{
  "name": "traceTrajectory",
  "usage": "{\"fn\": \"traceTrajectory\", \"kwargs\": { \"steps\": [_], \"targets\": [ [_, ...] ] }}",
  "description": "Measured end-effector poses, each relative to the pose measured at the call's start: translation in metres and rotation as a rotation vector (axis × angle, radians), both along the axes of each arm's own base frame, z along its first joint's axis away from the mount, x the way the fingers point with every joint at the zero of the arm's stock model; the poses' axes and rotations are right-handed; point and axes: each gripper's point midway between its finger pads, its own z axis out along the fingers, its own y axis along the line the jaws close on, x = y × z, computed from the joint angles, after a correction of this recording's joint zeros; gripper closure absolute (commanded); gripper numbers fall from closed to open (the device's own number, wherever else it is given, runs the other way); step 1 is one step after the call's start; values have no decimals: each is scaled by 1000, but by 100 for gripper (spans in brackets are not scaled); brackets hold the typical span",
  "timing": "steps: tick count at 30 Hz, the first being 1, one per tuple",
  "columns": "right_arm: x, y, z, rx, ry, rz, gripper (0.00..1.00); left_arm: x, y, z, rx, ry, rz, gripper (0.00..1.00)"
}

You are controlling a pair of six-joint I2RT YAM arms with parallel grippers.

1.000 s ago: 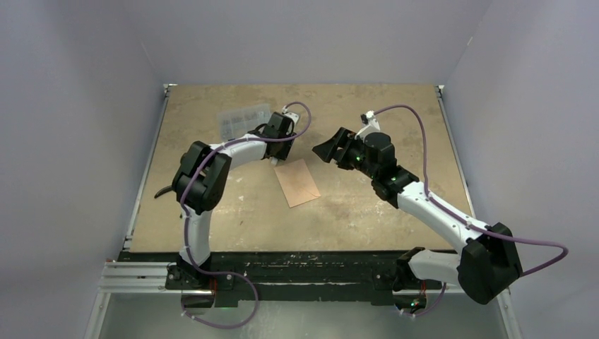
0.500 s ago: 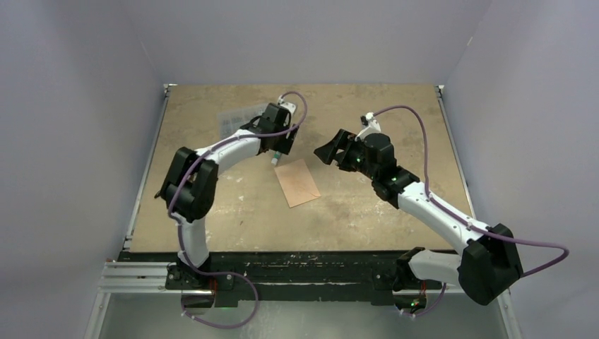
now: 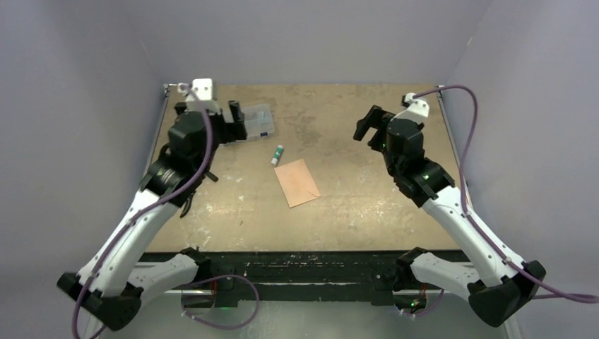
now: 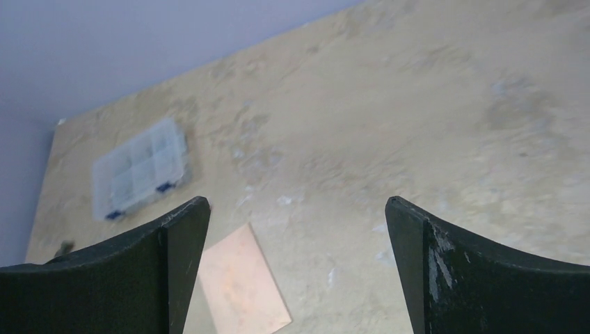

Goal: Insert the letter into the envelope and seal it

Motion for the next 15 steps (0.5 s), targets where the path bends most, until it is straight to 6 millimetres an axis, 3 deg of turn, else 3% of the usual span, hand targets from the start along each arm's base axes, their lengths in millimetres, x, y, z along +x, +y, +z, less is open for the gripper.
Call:
{"fn": "traceTrajectory", "kwargs": {
  "steps": [4,7,11,15],
  "targets": [
    [-14,-39,48,-51,-84,-139,1,-47,44,33,-47,-90,101,6],
    [-28,-63,80,-61,-147,-217,1,-70,68,43,-62,-119,158,5],
    [-48,-92,115,-67,-216,-312,1,-92,90,41,-57,-111,219,3],
    [-60,-110,127,-88,-233,-380,1,-103,100,35,-45,-92,247,1]
  ]
}}
